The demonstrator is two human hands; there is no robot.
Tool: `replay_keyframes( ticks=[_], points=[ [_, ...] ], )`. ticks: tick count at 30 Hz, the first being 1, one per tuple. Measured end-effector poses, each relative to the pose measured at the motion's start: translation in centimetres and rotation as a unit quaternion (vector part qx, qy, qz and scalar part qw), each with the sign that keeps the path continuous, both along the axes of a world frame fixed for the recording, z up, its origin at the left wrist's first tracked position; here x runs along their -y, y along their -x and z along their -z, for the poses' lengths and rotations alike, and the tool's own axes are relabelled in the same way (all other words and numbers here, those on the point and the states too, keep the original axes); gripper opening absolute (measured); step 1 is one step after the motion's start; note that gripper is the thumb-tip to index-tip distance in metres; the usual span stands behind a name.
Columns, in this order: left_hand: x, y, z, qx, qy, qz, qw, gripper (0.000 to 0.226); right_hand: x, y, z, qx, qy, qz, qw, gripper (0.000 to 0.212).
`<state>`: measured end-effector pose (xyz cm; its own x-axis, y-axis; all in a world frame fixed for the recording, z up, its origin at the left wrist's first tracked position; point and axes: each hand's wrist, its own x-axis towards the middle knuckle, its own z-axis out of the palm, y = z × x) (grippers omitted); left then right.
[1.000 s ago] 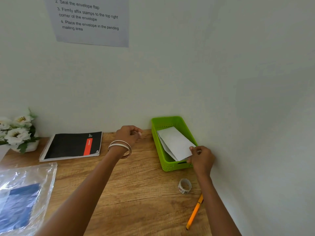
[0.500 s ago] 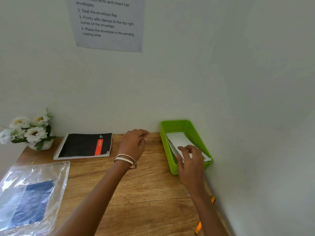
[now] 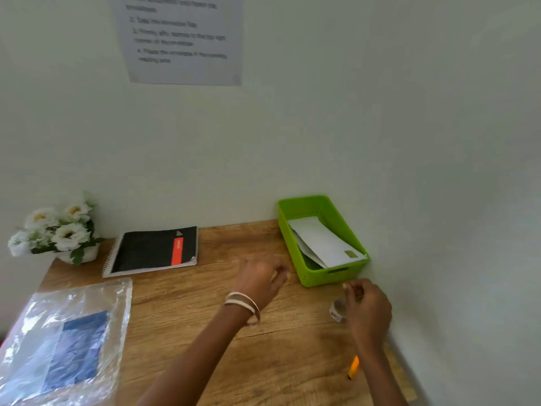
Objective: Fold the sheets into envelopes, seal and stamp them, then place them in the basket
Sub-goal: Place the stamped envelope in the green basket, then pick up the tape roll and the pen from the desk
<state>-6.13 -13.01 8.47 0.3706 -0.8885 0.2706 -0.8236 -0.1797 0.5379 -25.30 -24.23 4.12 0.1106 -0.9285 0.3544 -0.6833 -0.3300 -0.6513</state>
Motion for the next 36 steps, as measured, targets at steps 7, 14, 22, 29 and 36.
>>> replay_keyframes(
  ticks=[7, 14, 22, 29, 36],
  points=[
    [4.8, 9.5, 6.7, -0.020, -0.079, 0.083, 0.993, 0.047, -1.8, 6.6, 3.6, -0.034, -0.075, 0.056, 0.995, 0.011],
    [7.5, 12.8, 9.5, -0.005, -0.123, 0.063, 0.990, 0.077, -3.5, 7.4, 5.2, -0.170, -0.103, 0.064, 0.978, 0.039],
    [7.5, 12.5, 10.3, -0.077, -0.092, 0.019, 0.993, 0.071, -4.0, 5.3, 4.5, -0.247, -0.148, 0.120, 0.950, 0.033],
    [4.6, 9.5, 9.2, -0.143, 0.020, 0.028, 0.989, 0.076, -4.2, 3.8, 3.1, -0.062, -0.253, 0.065, 0.963, 0.030],
    [0.8, 1.2, 8.5, -0.153, 0.070, -0.151, 0.974, 0.069, -6.1, -3.3, 0.7, 0.051, -0.231, -0.116, 0.965, 0.010]
  ],
)
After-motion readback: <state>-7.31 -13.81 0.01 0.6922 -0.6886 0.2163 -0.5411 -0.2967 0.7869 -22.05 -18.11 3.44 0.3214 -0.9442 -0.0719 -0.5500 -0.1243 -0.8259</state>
